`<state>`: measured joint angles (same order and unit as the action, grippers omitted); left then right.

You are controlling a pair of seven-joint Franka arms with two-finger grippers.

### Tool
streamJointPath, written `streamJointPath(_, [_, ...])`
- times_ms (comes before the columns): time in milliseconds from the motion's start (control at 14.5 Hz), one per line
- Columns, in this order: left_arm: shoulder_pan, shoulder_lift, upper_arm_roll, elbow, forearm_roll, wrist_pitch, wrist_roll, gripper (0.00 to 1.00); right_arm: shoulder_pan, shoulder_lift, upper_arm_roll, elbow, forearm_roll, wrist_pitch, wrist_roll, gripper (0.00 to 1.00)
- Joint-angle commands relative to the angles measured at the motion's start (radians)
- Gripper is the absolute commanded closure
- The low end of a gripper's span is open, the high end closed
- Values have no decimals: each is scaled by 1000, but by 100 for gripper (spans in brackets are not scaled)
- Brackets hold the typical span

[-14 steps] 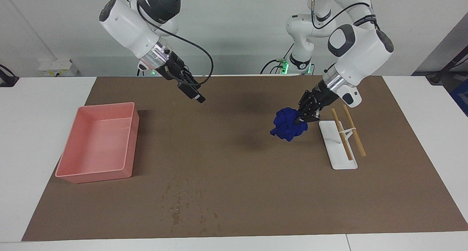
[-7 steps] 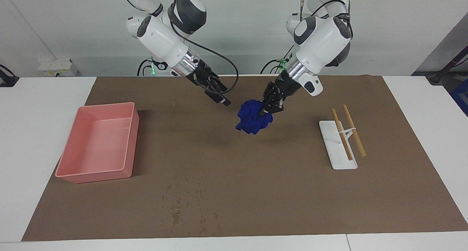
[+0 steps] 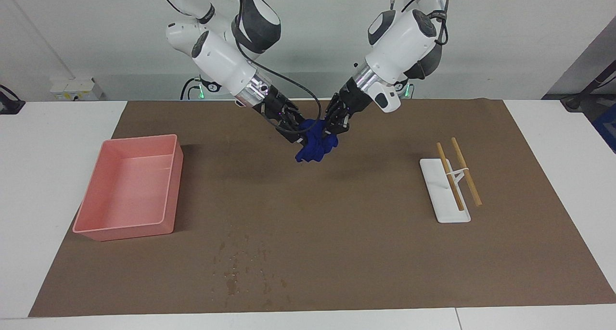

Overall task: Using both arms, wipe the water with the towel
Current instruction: 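Grasp the blue towel with the right gripper beside the left gripper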

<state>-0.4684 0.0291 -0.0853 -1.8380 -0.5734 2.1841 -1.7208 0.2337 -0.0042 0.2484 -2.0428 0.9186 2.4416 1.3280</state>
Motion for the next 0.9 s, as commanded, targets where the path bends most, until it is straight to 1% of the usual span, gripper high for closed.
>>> streamJointPath(0, [-24,-55,16,-64,-14,-7,3,100,19,16,0,0,19,28,-1,0])
streamJointPath(207, [-55,-57,16,-66,-14,-7,1,100,21,18,0,-2,19,53,-10,0])
streamJointPath(276, [-65,-57,16,-66,-14,-6,1,100,21,20,0,0,19,53,-24,24])
streamJointPath(345, [-73,-58,16,-66,-14,-7,1,100,21,20,0,1,20,56,-44,57])
streamJointPath(414, [-81,-61,15,-75,-16,-6,3,100,21,21,0,1,22,66,-52,82])
streamJointPath(483, [-87,-64,13,-76,-16,-1,4,100,21,23,0,3,22,66,-53,100])
streamJointPath(829, [-87,-66,15,-75,-16,5,4,100,21,23,0,4,22,53,-58,100])
